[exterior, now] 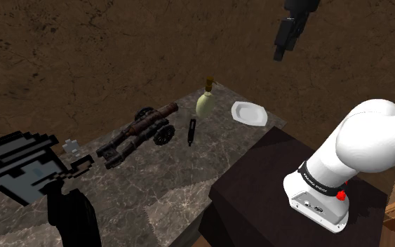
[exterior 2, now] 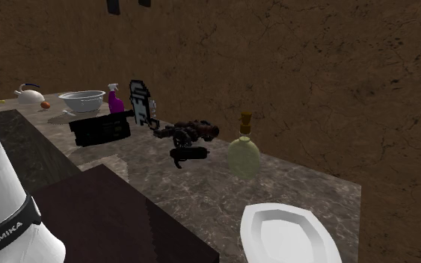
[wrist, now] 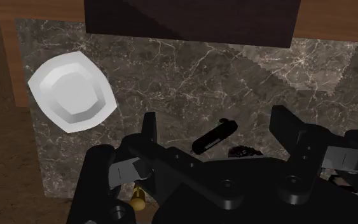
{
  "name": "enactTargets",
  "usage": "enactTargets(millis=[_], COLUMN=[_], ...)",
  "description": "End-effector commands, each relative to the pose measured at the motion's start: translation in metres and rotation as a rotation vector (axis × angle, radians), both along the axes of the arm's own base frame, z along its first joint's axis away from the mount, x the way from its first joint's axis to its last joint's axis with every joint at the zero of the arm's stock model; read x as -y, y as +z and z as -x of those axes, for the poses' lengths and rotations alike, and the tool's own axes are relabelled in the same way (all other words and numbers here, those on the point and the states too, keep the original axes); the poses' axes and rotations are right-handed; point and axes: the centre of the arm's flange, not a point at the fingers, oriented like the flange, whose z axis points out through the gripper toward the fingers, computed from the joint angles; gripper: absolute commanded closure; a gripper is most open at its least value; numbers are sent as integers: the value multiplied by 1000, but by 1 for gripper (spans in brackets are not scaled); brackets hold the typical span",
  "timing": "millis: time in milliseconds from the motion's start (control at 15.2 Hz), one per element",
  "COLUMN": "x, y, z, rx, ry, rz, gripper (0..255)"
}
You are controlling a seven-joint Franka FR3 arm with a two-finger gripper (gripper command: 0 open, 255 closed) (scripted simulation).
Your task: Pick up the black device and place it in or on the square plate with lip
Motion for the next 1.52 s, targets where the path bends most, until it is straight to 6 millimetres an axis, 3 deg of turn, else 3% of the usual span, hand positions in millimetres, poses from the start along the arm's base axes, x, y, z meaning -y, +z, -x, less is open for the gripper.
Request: enactTargets(millis=[0,726,1452], x=[0,-57,-95], y=[0,-123,-245], z=[0,-46,-112], rx=[0,62,125], ry=[0,-281,-561], rz=[0,29,57], gripper=[0,0,0])
